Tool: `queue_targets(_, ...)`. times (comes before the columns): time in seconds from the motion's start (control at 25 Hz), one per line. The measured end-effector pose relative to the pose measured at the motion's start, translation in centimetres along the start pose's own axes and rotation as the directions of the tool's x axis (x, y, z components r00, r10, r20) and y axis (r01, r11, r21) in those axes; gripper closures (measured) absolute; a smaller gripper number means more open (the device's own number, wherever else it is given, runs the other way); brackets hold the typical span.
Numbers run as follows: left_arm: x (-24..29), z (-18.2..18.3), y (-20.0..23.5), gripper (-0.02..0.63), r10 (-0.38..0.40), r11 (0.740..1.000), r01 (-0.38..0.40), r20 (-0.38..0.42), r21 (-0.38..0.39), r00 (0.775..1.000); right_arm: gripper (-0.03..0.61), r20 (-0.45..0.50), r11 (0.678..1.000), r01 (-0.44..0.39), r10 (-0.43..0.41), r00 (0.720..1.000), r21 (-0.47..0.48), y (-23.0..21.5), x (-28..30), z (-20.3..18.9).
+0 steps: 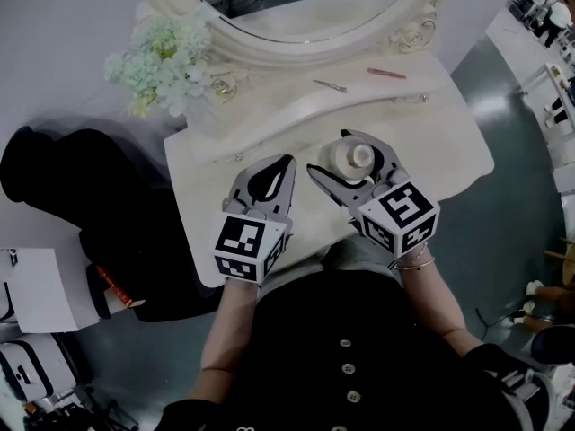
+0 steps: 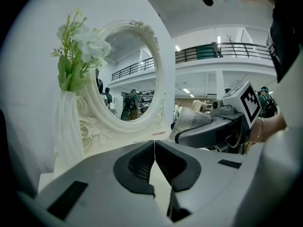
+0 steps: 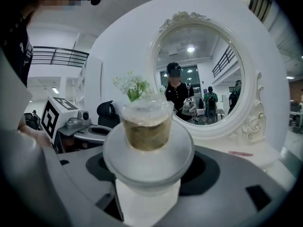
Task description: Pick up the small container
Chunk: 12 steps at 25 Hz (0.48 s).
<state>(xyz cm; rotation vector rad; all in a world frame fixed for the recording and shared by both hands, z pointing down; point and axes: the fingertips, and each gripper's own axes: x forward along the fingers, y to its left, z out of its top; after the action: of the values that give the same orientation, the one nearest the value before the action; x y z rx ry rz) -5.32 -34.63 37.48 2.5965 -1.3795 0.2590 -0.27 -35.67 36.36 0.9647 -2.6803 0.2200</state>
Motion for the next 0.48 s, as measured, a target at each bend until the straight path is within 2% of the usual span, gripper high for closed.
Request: queue_targets(0.48,0.7,-2.4,-1.7,0.599,-0.045,0.999,0.044,-0.05,-0.033,0.998,0.239,-0.025,0.997,-0.008,0.01,1.0,0.073,1.4,-0.7,-2.9)
